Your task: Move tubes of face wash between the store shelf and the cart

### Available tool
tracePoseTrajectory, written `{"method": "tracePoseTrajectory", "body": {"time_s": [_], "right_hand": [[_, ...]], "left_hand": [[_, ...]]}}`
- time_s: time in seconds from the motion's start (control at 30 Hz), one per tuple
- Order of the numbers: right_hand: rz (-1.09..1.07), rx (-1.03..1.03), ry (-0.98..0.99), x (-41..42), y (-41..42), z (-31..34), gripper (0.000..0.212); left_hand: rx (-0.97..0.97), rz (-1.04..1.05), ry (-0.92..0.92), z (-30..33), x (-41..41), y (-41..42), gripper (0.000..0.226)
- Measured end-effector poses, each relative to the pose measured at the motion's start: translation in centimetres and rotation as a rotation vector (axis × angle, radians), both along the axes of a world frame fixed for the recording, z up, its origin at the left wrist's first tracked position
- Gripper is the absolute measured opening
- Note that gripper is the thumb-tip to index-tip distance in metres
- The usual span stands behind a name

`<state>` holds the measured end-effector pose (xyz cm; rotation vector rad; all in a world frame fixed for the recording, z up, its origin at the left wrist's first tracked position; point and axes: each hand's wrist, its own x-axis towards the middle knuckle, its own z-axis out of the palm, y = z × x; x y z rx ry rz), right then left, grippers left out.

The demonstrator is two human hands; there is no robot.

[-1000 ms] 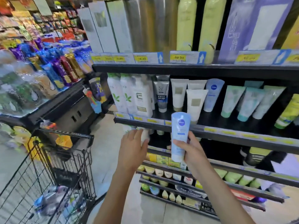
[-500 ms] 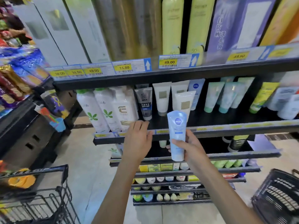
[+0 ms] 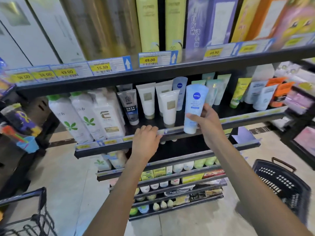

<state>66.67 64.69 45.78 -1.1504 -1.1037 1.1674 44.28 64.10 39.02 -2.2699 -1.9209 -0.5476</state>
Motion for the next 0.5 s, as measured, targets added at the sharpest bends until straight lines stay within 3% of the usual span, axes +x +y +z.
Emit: {"method": "tracePoseTrajectory", "body": {"time_s": [0.23,0.5], "right_hand": [[-0.035,0.090,-0.209,1.0,4.9,0.0,0.052],[0.070,0.098,-0.546,1.3,7.2,-1.1,0.048]], "left_hand": [[0.027,0.024,-0.046,-0.3,0.3,0.0,0.022],[0.051,0.066,-0.063,-0.6,0.7,-0.2,0.022]]}}
